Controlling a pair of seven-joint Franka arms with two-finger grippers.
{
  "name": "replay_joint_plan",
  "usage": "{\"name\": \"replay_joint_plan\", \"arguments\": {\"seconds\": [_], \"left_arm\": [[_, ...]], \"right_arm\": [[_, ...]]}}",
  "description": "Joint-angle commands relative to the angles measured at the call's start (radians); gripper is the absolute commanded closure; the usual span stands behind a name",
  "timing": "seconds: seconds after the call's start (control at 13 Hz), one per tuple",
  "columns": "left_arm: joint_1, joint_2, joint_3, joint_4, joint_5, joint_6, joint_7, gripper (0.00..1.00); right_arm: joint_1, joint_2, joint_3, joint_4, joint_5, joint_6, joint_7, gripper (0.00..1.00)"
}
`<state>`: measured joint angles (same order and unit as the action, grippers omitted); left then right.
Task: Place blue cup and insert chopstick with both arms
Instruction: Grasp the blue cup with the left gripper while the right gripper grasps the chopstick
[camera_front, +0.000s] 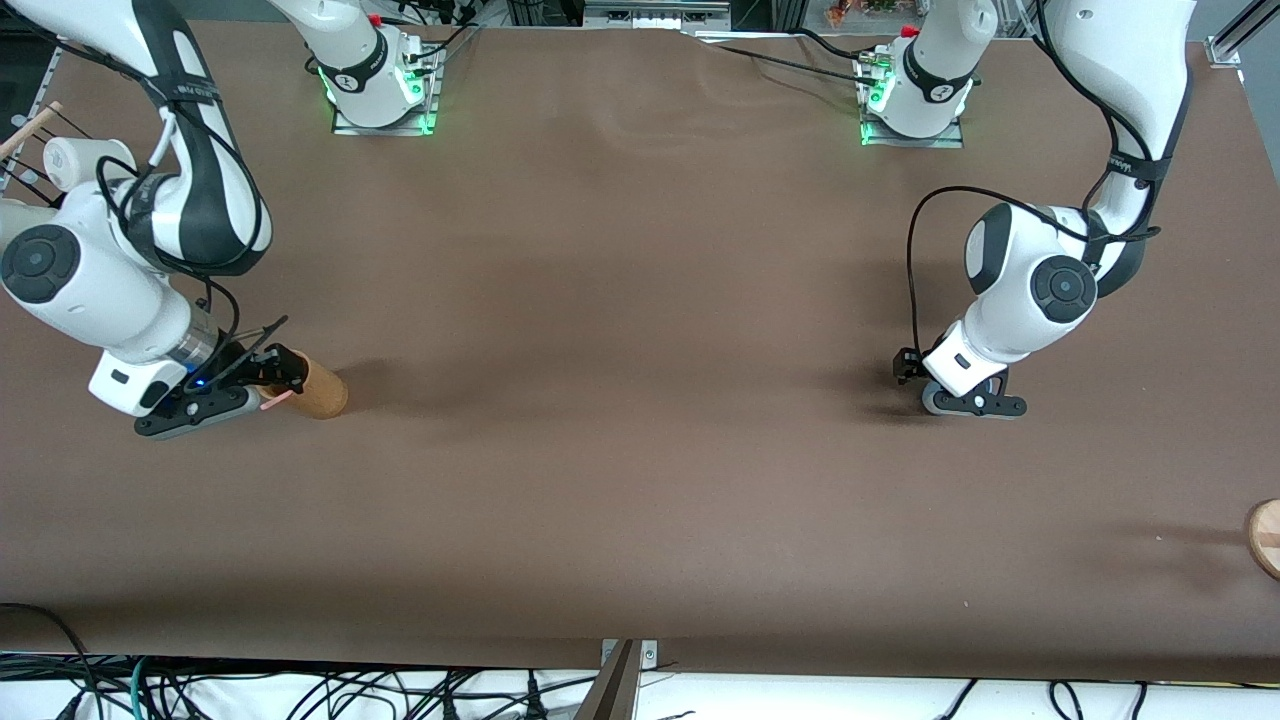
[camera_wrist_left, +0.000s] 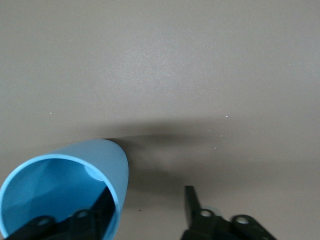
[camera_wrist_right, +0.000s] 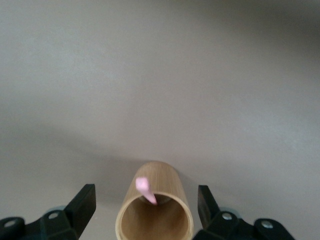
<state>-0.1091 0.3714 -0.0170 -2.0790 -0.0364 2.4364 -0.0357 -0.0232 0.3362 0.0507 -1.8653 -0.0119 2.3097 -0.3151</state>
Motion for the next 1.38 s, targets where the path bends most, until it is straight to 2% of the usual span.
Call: {"name": "replay_joint_plan", "arguments": {"seconds": [0.0, 0.15, 0.38, 0.54, 0.62, 0.77, 0.92, 1.08, 1.31], "left_arm": [[0.008, -0.028, -0.001, -0.024, 0.03, 0.001, 0.008, 1.0], [0.014, -0.028, 0.002, -0.024, 0.03, 0.0, 0.014, 1.0], [0.032, -0.028, 0.003, -0.018, 0.03, -0.003, 0.069, 1.0], [0.022, -0.035, -0.003, 0.022, 0.015, -0.048, 0.042, 1.0], [0.009, -0.037, -0.023, 0.051, 0.015, -0.072, -0.014, 1.0], [-0.009, -0.016, -0.121, 0.147, 0.015, -0.126, -0.233, 1.0], [-0.07, 0.047, -0.175, 0.247, 0.018, -0.135, -0.448, 1.0], [-0.18, 0.121, -0.176, 0.354, 0.023, -0.135, -0.631, 1.0], [-0.354, 0.257, -0.155, 0.526, 0.029, -0.152, -0.924, 1.0]], "right_arm": [[-0.003, 0.012, 0.0, -0.011, -0.007, 0.034, -0.015, 0.17], [-0.003, 0.021, 0.0, -0.017, -0.005, 0.045, -0.015, 0.21], [-0.003, 0.021, 0.0, -0.034, -0.005, 0.045, -0.015, 0.33], [-0.003, 0.021, 0.0, -0.037, -0.007, 0.043, -0.015, 0.42], [-0.003, 0.021, 0.0, -0.037, -0.005, 0.043, -0.024, 0.47], [-0.004, 0.021, 0.0, -0.037, -0.005, 0.043, -0.035, 0.57], [-0.006, 0.021, 0.0, -0.043, -0.005, 0.043, -0.035, 0.62], [-0.006, 0.023, 0.0, -0.045, -0.005, 0.043, -0.035, 0.71], [-0.008, 0.023, 0.0, -0.043, -0.005, 0.043, -0.035, 0.97]]}}
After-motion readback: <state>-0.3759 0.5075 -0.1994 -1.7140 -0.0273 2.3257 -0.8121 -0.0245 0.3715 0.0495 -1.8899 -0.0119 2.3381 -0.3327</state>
